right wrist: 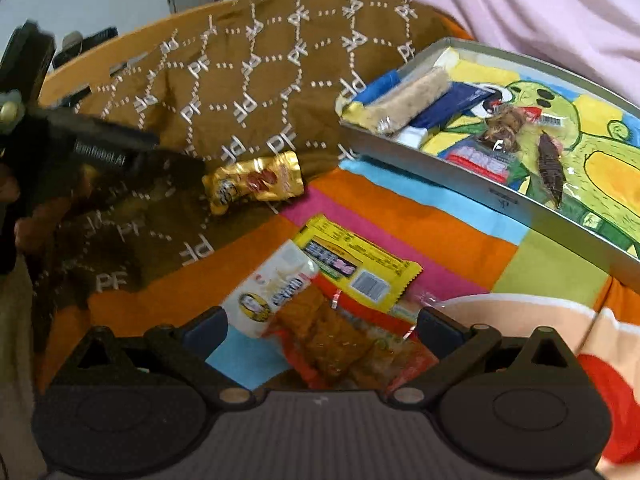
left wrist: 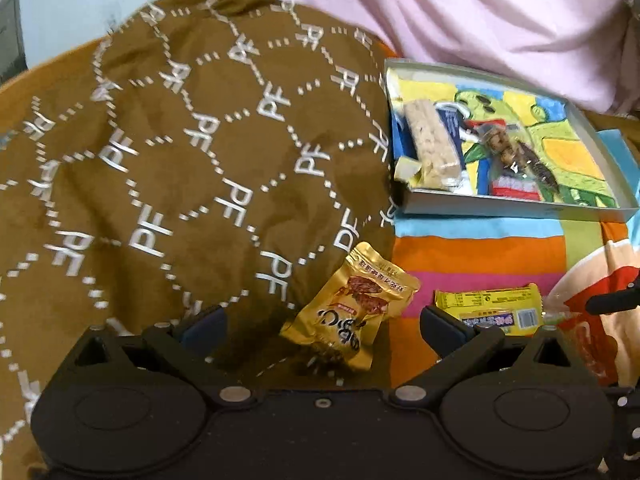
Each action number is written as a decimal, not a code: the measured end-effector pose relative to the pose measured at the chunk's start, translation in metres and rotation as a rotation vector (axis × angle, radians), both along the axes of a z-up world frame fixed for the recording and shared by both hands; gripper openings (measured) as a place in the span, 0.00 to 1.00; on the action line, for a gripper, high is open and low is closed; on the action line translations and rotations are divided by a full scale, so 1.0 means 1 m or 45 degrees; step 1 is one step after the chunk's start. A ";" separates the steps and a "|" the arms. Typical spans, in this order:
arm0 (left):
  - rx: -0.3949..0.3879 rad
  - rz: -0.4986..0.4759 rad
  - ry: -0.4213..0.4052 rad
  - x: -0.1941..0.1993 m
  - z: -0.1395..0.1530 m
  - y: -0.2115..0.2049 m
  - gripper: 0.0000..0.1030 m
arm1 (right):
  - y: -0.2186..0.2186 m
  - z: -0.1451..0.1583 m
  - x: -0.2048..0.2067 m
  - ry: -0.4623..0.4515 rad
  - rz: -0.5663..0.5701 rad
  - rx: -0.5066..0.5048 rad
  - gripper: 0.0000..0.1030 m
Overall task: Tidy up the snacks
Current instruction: 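Move the left tool to the gold pouch while the right tool reaches the red-edged strip pack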
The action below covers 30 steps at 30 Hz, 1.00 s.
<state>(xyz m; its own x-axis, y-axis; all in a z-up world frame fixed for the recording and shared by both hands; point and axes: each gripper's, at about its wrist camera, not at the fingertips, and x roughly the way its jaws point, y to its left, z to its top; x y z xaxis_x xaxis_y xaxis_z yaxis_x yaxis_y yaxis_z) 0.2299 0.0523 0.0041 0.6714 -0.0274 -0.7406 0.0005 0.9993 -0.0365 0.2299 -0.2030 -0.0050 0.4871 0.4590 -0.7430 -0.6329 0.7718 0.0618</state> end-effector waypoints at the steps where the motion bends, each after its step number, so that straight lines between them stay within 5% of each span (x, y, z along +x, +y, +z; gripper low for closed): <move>1: -0.007 -0.008 0.020 0.007 -0.005 -0.001 0.99 | -0.001 -0.003 0.003 0.004 -0.012 -0.013 1.00; 13: 0.181 -0.076 -0.025 0.039 -0.030 -0.022 0.99 | -0.008 -0.017 0.026 0.029 -0.113 0.087 1.00; 23: -0.106 -0.125 0.157 0.046 -0.043 -0.013 0.98 | -0.034 -0.021 0.041 0.289 -0.230 0.329 1.00; 30: -0.128 -0.190 0.204 0.039 -0.047 -0.019 0.97 | -0.017 -0.024 0.026 0.331 -0.137 0.160 1.00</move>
<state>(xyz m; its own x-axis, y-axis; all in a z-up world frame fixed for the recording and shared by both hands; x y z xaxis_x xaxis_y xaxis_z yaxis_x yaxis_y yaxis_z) 0.2687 0.0329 -0.0427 0.5284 -0.1967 -0.8259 0.1342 0.9799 -0.1475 0.2560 -0.2204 -0.0291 0.3390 0.5113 -0.7897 -0.4981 0.8097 0.3104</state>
